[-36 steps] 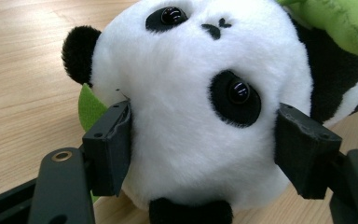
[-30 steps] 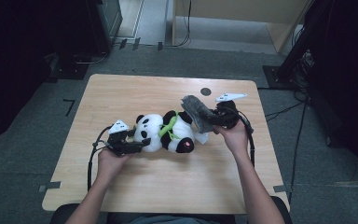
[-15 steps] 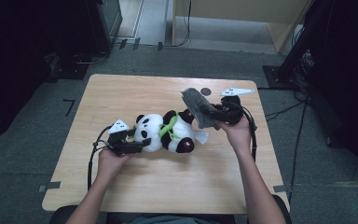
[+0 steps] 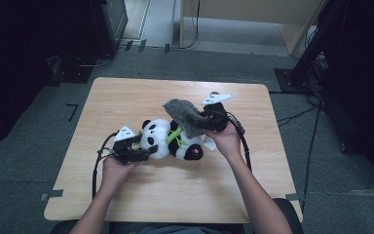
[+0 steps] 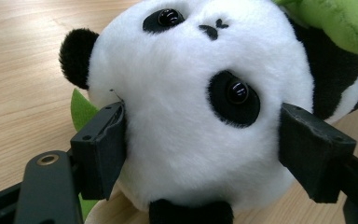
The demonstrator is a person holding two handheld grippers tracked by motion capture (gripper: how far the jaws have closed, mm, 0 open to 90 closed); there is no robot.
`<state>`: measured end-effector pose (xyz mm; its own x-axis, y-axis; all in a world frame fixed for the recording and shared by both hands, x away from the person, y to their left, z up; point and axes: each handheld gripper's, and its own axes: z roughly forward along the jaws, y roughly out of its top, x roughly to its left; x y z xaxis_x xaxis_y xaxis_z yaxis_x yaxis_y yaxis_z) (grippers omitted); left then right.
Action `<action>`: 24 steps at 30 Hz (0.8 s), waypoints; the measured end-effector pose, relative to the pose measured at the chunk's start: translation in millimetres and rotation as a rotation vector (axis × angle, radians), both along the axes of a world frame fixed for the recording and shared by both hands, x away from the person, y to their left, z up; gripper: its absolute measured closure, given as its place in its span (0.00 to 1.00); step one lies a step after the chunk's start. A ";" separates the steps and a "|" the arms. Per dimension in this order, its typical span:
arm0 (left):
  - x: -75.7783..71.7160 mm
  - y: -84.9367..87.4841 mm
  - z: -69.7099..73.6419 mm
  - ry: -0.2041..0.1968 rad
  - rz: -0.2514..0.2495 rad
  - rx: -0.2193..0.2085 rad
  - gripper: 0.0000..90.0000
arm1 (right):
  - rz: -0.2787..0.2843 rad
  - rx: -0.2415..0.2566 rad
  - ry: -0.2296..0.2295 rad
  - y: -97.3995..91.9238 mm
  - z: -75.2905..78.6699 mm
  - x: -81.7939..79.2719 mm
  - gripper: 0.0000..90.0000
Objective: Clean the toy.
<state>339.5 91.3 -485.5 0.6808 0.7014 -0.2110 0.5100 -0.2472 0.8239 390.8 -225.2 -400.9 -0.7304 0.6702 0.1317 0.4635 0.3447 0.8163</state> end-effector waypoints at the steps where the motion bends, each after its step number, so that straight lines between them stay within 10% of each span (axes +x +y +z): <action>1: -0.1 -1.2 -0.1 -0.009 0.005 0.008 0.24 | 0.000 0.000 0.000 0.0 0.0 0.0 0.79; 24: 3.4 3.0 -2.3 0.016 -0.014 -0.030 0.24 | -0.095 0.022 0.064 -47.2 -15.3 -6.6 0.79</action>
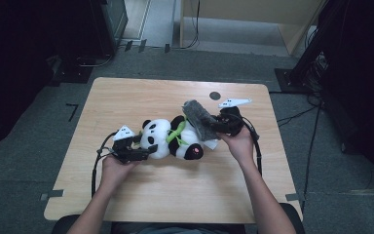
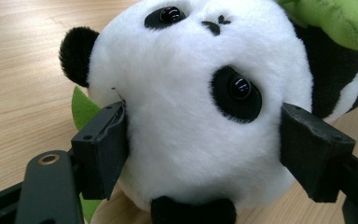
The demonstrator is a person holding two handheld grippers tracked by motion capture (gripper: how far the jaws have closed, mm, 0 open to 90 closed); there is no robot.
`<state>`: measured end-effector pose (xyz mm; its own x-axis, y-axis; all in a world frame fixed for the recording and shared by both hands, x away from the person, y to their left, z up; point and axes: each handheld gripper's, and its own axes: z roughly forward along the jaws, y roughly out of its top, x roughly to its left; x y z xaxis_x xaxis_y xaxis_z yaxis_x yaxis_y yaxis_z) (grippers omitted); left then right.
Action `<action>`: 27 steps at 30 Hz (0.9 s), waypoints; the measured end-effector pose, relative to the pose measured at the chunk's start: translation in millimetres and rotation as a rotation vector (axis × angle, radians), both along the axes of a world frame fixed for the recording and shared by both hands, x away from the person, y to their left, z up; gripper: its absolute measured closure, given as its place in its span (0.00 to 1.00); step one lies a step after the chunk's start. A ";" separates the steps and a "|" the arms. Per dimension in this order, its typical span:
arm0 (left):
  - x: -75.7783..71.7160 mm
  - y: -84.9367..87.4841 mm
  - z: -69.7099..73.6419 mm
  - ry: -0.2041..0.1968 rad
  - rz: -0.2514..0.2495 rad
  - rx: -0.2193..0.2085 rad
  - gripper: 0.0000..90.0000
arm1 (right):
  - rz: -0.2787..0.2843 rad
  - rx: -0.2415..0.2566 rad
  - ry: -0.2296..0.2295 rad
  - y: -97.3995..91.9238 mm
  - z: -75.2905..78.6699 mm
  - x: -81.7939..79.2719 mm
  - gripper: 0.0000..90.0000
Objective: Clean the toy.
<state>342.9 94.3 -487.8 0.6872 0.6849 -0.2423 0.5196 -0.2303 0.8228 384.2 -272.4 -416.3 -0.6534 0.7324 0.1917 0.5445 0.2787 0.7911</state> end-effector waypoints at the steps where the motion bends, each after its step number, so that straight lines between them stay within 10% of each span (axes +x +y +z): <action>1: 0.1 0.0 0.1 0.001 0.000 0.000 0.24 | -0.004 0.001 0.004 -1.9 -1.3 0.0 0.79; 13: 0.2 0.3 1.4 0.009 -0.011 0.012 0.23 | -0.040 0.035 0.017 -18.8 9.2 -12.2 0.80; 27: 0.3 -0.8 2.2 0.014 -0.004 0.015 0.23 | 0.153 0.035 -0.041 39.1 20.7 -32.1 0.80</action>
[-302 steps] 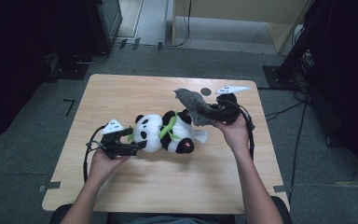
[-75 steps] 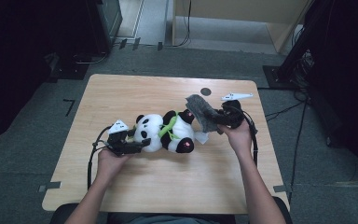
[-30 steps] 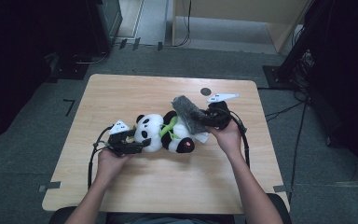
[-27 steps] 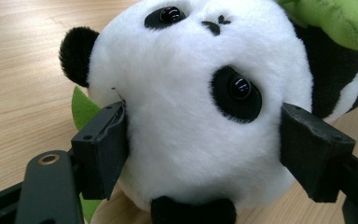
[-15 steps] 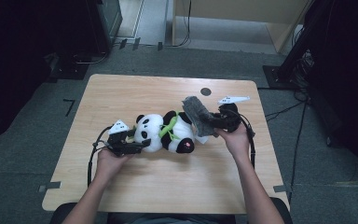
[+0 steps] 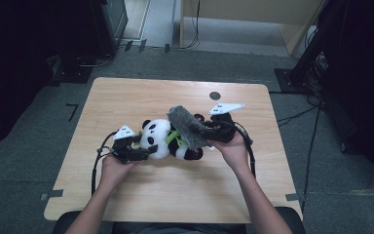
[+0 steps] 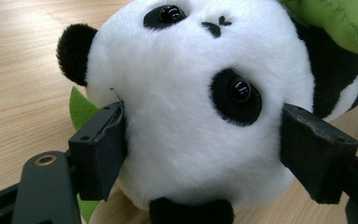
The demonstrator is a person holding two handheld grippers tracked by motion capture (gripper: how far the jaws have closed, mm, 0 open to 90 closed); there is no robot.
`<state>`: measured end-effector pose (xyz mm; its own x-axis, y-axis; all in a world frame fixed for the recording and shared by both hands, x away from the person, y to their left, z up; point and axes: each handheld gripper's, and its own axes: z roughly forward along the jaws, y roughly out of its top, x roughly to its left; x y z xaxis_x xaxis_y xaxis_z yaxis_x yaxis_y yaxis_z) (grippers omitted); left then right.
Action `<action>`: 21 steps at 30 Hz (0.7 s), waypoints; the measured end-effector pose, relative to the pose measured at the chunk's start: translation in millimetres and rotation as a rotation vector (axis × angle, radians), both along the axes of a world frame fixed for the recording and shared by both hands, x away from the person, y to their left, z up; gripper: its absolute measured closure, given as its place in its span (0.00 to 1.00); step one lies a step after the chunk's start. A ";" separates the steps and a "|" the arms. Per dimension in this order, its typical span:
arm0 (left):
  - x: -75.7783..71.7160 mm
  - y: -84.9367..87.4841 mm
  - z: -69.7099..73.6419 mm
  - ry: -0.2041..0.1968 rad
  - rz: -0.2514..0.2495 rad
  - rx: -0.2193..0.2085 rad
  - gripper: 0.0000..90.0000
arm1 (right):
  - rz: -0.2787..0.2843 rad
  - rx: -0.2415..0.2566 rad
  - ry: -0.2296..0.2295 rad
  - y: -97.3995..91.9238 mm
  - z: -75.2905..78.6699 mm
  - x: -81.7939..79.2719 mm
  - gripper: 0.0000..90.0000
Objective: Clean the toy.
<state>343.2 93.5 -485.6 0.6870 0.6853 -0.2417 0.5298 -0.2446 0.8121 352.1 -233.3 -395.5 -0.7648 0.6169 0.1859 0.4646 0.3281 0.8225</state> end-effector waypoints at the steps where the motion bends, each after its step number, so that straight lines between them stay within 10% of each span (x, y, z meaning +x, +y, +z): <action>1: 0.0 -0.3 0.1 0.002 0.002 -0.002 0.23 | 0.010 -0.009 0.013 4.8 -4.6 1.8 0.80; 12: -2.3 -0.6 -0.7 -0.005 0.012 -0.002 0.23 | 0.016 0.006 0.007 15.0 -16.5 10.9 0.64; 21: -3.5 -1.0 -0.6 0.006 0.020 0.008 0.23 | 0.032 -0.021 0.016 24.9 -24.3 11.4 0.75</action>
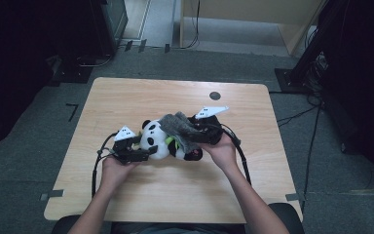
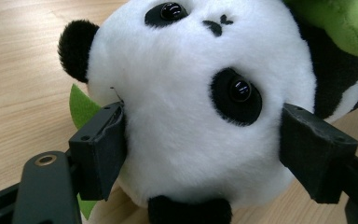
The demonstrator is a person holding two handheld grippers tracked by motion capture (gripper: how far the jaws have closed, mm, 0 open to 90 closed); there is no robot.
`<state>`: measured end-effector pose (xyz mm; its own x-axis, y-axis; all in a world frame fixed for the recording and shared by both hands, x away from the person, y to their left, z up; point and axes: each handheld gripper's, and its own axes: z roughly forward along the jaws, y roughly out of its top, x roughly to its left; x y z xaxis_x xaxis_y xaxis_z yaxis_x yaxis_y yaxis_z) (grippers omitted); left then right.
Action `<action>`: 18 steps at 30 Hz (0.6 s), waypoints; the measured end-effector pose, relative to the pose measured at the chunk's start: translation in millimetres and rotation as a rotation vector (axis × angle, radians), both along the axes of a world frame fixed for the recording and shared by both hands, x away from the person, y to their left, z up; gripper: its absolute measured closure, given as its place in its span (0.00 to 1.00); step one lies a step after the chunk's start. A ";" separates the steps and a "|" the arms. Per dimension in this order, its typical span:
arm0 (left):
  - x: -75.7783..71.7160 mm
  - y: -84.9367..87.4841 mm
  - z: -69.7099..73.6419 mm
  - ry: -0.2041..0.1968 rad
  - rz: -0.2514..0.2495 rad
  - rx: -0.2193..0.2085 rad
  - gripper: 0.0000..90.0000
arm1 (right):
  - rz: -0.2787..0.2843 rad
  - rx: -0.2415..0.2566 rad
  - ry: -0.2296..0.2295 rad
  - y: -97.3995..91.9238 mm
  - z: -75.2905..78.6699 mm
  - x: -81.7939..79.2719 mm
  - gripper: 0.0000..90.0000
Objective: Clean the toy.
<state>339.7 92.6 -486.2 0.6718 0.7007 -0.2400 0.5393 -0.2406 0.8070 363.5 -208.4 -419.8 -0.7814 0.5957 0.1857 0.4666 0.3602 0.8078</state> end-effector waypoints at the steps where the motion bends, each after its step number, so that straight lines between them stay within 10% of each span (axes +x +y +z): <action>1: 0.2 0.2 -0.1 0.005 0.000 -0.002 0.23 | 0.000 0.000 0.008 -2.1 -1.6 1.0 0.76; 18: -0.3 2.1 -2.2 0.001 -0.021 -0.009 0.23 | -0.023 0.000 -0.001 -29.1 -16.6 -6.2 0.77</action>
<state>339.4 94.6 -488.4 0.6862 0.6842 -0.2470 0.5347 -0.2442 0.8090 357.4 -237.5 -436.4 -0.7678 0.6135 0.1847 0.4738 0.3497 0.8082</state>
